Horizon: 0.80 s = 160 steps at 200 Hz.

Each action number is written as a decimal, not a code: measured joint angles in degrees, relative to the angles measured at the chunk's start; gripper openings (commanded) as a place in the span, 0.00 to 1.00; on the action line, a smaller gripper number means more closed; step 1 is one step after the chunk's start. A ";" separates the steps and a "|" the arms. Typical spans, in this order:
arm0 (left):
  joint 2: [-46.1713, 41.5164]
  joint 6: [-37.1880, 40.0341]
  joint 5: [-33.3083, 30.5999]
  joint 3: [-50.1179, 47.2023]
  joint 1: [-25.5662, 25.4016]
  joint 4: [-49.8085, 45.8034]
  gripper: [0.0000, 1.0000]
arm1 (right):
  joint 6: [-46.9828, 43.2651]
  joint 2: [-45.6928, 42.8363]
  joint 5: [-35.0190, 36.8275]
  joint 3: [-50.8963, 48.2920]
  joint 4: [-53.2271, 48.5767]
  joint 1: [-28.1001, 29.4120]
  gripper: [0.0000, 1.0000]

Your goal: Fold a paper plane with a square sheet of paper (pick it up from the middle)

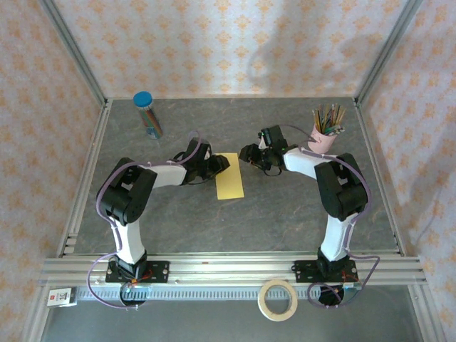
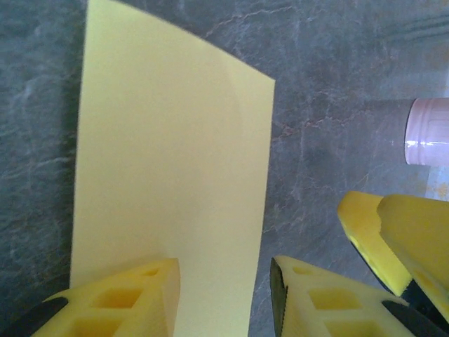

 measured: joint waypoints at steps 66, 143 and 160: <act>-0.17 -3.45 -2.71 -3.45 0.04 3.28 0.36 | 0.59 -2.23 -2.43 -3.10 0.04 0.00 0.43; -0.20 -7.58 -3.06 -6.08 0.09 8.83 0.33 | 2.54 -8.44 -7.15 -15.80 0.26 2.38 0.34; -0.13 -7.58 -2.99 -6.08 0.09 8.90 0.33 | 3.63 -8.83 -8.74 -17.94 1.36 3.17 0.32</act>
